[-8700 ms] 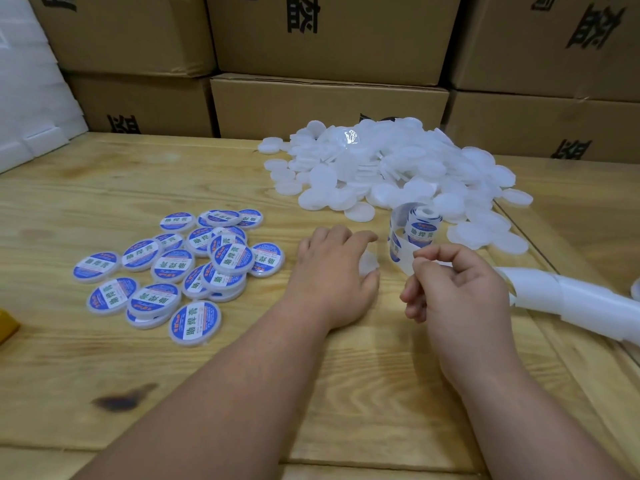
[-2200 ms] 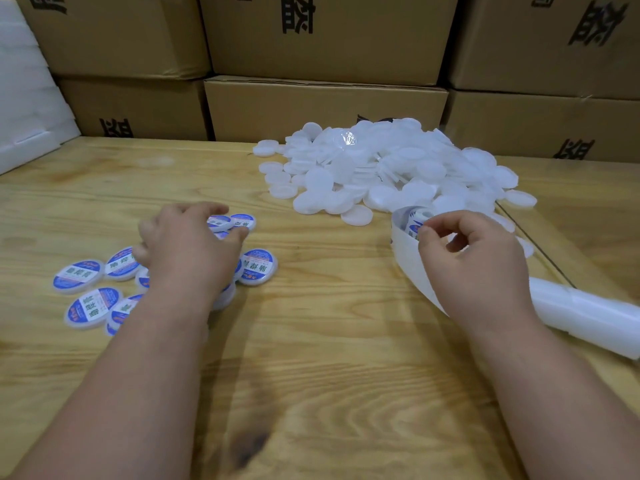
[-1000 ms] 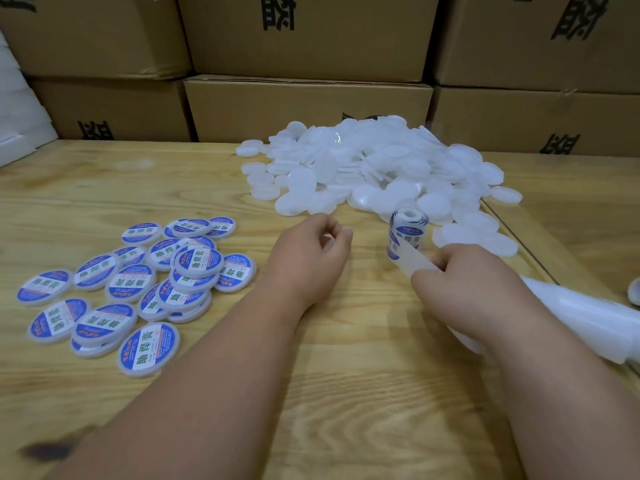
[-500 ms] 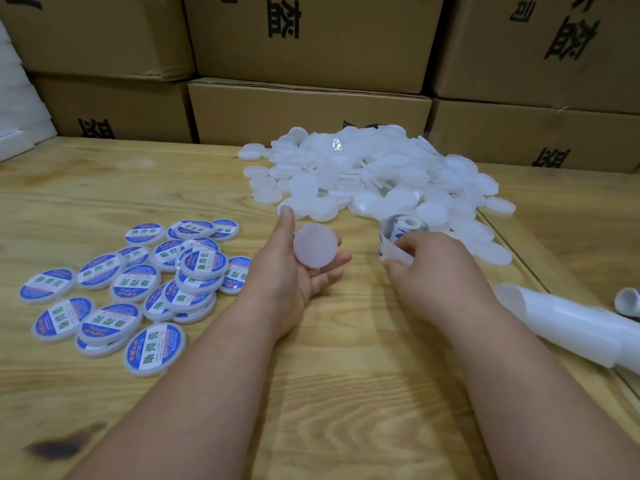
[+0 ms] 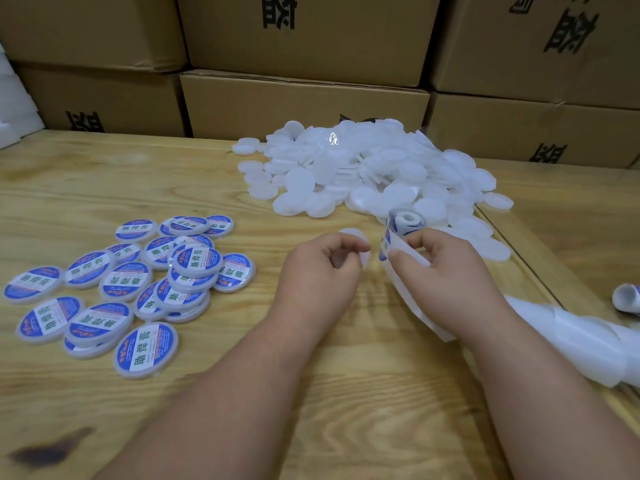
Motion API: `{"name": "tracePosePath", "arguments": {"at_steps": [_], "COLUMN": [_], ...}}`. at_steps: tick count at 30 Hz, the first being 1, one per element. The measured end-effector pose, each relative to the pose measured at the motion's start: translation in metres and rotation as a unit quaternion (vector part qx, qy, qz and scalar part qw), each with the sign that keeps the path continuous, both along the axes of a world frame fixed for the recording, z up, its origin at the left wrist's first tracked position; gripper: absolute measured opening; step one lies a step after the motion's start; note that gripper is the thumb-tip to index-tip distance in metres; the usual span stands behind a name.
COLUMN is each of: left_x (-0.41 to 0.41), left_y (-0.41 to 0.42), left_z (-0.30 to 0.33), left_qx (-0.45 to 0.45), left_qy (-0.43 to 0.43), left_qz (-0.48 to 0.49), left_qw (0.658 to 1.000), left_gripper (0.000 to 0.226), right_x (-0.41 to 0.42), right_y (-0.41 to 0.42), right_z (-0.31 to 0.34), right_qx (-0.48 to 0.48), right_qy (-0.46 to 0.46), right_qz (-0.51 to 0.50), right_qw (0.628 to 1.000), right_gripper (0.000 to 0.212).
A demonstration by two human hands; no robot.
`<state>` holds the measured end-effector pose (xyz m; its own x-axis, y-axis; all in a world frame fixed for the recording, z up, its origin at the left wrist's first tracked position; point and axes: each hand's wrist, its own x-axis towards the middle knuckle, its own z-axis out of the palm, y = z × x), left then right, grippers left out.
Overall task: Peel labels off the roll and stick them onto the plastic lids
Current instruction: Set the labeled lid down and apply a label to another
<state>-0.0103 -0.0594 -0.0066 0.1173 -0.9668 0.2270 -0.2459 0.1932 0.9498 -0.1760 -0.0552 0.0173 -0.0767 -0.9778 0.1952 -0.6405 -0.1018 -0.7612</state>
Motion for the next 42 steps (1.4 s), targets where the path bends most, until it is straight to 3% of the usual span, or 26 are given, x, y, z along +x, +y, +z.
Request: {"name": "tracePosePath", "arguments": {"at_steps": [5,18,29,32,35,42], "left_x": [-0.001,0.001,0.015,0.016,0.015,0.015], "left_y": [-0.001,-0.003,-0.007,-0.006,-0.005,0.0], "left_z": [0.001,0.001,0.006,0.008,0.008,0.012], "left_qx": [0.014,-0.003,0.039,0.037,0.039,0.032], "left_qy": [-0.037,-0.065,0.074,0.092,0.1,0.102], "left_qz": [0.002,-0.028,0.11,0.094,0.068,0.014], "left_qw": [0.999,0.998,0.99,0.991,0.992,0.994], "left_gripper": [0.008,0.021,0.01,0.014,0.017,0.019], "right_x": [0.001,0.001,-0.015,-0.013,-0.006,0.009], "right_y": [0.002,0.004,-0.001,-0.002,0.0,0.01], "right_z": [-0.002,-0.002,0.0,-0.001,-0.001,0.004], "right_qx": [-0.008,-0.01,-0.045,-0.075,-0.142,-0.246], "right_qy": [-0.003,-0.01,0.002,-0.015,0.016,0.015], "right_qz": [0.052,0.077,-0.018,-0.027,-0.019,0.085], "right_qw": [0.999,0.997,0.999,0.997,0.99,0.965], "right_gripper": [0.013,0.018,0.013,0.011,0.029,0.04]}}
